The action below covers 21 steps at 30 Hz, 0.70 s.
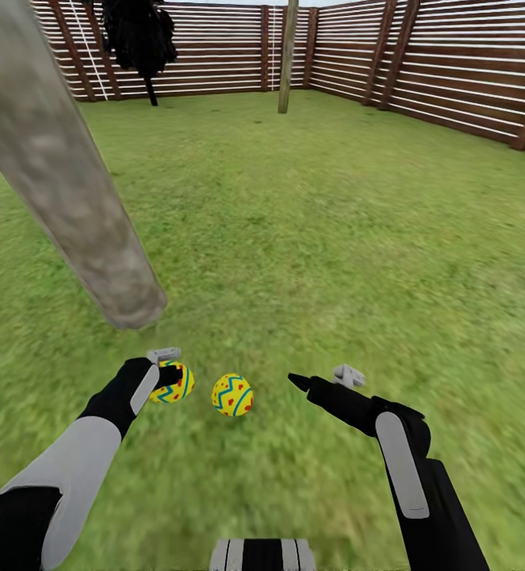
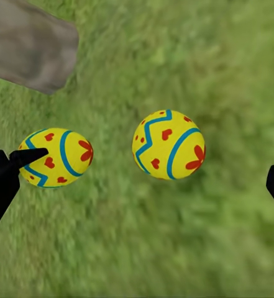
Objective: Take the three Easter eggs out of the wicker basket on the lawn in the garden, then place them on the lawn next to a single tree (choose any tree) so that all three eggs are next to the same tree and none are left in the basket.
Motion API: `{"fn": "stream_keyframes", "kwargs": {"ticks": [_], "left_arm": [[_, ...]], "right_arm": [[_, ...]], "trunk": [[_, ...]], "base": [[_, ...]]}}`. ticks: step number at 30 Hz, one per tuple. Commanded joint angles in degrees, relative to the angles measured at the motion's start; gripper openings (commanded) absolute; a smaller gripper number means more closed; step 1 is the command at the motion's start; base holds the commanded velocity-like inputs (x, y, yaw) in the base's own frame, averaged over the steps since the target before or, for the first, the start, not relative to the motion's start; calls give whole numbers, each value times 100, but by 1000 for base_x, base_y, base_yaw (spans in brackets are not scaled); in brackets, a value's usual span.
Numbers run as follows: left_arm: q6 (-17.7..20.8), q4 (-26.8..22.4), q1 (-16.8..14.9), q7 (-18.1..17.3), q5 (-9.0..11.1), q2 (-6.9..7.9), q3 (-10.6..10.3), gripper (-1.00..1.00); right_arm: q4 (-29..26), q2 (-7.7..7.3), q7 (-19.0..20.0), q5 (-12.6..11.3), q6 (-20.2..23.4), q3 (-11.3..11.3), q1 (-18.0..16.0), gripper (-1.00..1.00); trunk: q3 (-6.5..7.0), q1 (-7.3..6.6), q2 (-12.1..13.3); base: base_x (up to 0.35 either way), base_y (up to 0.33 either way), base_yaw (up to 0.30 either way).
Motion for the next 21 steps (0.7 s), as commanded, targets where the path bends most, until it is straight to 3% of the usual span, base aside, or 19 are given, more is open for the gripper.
{"fn": "stream_keyframes", "kwargs": {"ticks": [1, 21], "left_arm": [[21, -13, -1, 48, 56, 2, -16, -100], [18, -24, -1, 46, 54, 2, -44, -100]], "right_arm": [[-4, 6, -4, -19, 32, -11, -3, 100], [-4, 6, -2, -19, 32, -8, -3, 100]], "trunk": [[-27, 1, -3], [-470, 53, -30]], "base": [[0, 0, 0], [0, 0, 0]]}}
